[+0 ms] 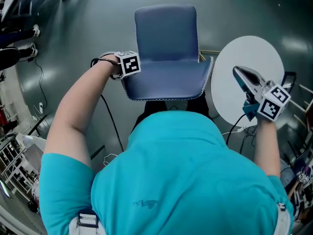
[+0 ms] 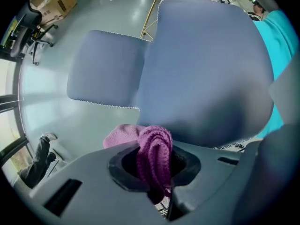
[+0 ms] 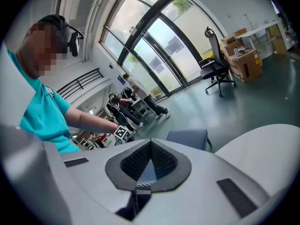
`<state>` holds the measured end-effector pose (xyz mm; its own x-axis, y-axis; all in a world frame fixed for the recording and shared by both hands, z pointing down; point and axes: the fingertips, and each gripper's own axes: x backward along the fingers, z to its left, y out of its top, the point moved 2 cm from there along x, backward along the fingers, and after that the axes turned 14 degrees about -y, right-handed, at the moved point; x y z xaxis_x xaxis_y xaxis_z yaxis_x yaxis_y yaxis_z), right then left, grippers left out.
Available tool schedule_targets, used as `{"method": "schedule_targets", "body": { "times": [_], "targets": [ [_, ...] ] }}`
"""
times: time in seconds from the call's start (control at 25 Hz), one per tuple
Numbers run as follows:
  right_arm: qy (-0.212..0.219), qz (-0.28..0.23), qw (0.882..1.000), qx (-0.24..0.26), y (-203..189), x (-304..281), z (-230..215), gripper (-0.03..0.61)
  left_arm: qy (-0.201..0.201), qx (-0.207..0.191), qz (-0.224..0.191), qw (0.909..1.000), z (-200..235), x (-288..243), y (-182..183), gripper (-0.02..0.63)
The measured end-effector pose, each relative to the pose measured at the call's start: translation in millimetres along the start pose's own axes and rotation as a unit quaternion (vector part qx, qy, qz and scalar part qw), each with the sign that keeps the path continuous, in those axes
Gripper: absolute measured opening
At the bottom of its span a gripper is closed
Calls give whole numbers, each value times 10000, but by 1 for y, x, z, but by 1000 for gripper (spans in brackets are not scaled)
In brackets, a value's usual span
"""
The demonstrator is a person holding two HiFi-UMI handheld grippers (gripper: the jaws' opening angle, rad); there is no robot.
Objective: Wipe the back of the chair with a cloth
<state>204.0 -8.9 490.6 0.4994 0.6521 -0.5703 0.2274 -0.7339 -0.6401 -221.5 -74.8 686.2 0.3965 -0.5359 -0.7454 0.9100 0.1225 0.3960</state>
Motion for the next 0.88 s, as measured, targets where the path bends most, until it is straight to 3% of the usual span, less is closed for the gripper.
{"method": "schedule_targets", "body": {
  "times": [0.24,0.4,0.88],
  "targets": [
    [-14,-34,10000,-85,-2,0,-2,-2,-81,69,1,9999,-3,0,0,60],
    [-15,-44,10000,-69,-3,-1,-3,-2,-241,67,-275,9993,-4,-10,11,60],
    [-110,-115,9997,-176,-6,3,-11,-2,-360,-35,-208,9991,-14,-20,32,60]
  ]
}}
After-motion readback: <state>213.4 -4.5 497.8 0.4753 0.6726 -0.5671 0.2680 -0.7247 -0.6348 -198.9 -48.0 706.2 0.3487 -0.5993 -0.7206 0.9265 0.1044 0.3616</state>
